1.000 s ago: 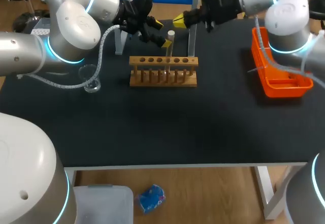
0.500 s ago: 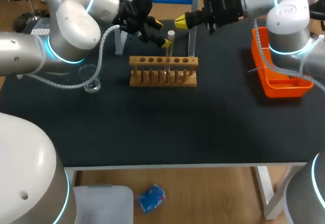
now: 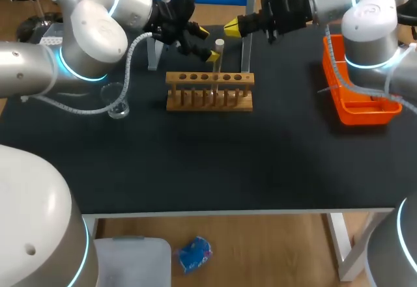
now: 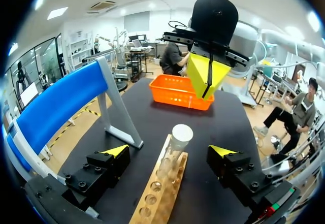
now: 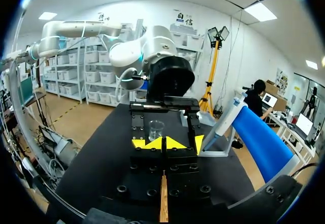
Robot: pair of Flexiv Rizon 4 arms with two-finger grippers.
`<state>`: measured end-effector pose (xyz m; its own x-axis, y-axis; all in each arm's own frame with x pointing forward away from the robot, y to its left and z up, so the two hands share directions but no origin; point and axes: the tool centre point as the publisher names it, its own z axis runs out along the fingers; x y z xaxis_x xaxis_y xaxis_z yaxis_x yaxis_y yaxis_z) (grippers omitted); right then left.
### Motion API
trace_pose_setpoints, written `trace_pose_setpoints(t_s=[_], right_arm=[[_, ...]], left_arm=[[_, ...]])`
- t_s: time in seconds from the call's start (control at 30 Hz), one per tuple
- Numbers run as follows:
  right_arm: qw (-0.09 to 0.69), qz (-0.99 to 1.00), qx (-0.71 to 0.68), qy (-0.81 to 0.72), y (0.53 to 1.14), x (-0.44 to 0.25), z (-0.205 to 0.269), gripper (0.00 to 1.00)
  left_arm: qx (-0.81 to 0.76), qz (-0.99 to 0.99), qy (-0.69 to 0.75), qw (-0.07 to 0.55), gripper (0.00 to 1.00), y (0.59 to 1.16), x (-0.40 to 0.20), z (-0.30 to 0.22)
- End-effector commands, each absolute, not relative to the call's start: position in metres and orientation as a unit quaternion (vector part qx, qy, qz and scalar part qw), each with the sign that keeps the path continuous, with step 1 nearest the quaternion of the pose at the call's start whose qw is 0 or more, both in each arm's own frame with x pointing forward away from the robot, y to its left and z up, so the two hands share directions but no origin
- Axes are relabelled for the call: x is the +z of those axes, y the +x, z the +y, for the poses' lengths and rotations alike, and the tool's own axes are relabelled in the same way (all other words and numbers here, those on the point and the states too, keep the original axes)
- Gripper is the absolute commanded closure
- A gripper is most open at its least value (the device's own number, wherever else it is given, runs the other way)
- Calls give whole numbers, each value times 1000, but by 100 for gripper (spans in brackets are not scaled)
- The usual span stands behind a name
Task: Invert the test tube, pick up the pipette, mount the tip to pipette, aspirate from beaker and dispense into the tube, eject the tip, return the pipette, and cap with the stopper.
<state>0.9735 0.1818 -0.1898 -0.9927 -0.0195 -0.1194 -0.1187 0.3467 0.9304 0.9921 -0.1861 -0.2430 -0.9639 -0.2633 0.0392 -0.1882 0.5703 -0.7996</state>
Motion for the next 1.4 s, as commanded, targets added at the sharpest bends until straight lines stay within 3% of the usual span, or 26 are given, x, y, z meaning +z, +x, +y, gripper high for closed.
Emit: trace_pose_setpoints(t_s=[0.03,1.4], right_arm=[[43,820,570,-42,973,-190,182,100],[19,784,618,-56,982,-202,197,100]], left_arm=[[-459,880,-118,35,0,992,-242,-179],[-456,880,-122,43,0,989,-241,-171]])
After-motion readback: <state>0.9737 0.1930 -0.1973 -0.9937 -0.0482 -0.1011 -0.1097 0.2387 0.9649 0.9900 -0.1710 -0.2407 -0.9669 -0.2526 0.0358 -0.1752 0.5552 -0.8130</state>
